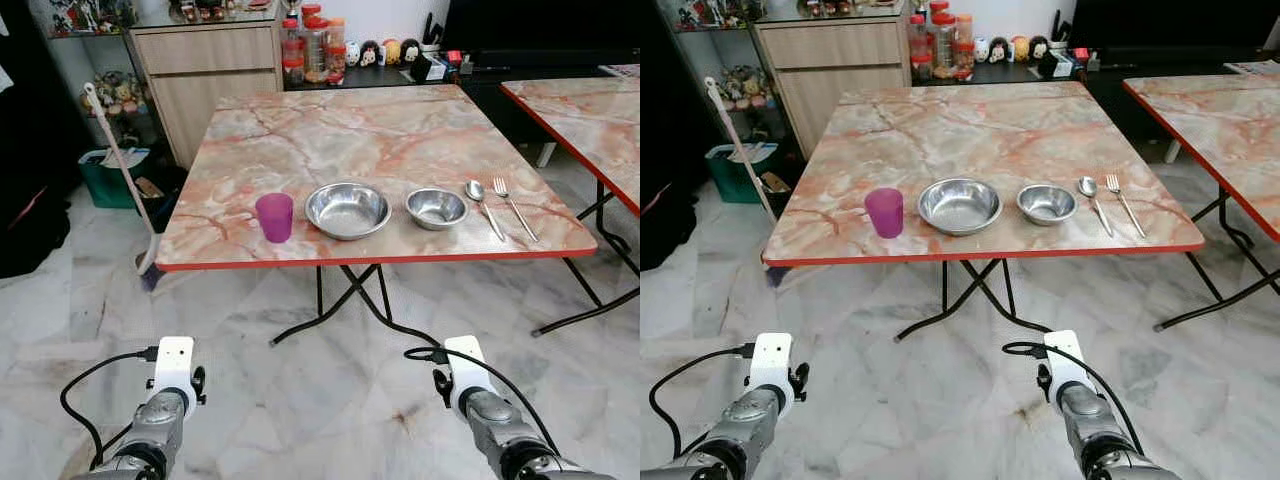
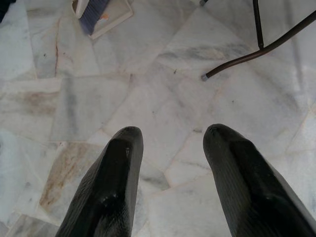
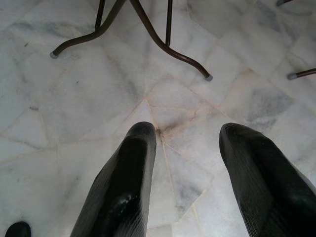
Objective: Setting the table
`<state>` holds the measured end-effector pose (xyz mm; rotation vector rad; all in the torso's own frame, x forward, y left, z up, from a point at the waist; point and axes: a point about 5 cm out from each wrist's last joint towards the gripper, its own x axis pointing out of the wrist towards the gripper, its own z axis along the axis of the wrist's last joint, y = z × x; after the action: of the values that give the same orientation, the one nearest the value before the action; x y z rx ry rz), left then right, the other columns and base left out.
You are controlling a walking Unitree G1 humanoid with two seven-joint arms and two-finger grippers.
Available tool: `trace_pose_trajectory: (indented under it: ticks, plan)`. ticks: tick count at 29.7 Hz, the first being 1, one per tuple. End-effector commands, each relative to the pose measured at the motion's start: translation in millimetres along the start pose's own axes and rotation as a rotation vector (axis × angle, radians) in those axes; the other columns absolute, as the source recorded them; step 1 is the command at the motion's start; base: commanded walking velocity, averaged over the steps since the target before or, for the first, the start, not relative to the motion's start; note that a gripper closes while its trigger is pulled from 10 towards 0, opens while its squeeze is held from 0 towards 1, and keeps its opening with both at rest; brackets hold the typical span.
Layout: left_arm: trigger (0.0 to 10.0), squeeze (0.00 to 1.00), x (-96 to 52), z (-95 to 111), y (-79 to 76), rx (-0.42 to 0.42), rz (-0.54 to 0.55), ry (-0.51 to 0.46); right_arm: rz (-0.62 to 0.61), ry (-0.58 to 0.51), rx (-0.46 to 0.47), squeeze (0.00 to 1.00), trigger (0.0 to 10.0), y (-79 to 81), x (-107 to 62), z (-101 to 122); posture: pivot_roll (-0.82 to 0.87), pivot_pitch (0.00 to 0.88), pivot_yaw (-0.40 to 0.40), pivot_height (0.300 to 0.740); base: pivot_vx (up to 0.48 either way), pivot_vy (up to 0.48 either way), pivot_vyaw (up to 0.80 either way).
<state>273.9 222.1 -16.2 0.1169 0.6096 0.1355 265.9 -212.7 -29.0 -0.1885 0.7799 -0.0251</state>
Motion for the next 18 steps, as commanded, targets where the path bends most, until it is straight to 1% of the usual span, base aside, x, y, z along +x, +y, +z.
trace_pose_trajectory:
  ticks: [1,14,18]
  plan:
    - [10.0,0.00,0.9,2.7,-0.6,0.014,0.000,-0.001,-0.004,-0.026,0.008,0.00,10.0,-1.5,0.6,7.2,-0.01,0.000,0.015,0.740,0.000,-0.345,0.00]
    - [10.0,0.00,0.5,1.1,0.1,0.012,0.004,0.003,-0.005,-0.024,0.007,0.00,10.0,-2.1,0.5,6.6,-0.01,0.000,0.015,0.740,0.000,-0.360,0.00]
    - [10.0,0.00,0.3,0.5,0.0,0.009,0.005,0.004,-0.009,-0.027,0.006,0.00,10.0,-6.1,0.2,7.2,-0.01,0.000,0.014,0.740,0.000,-0.360,0.00]
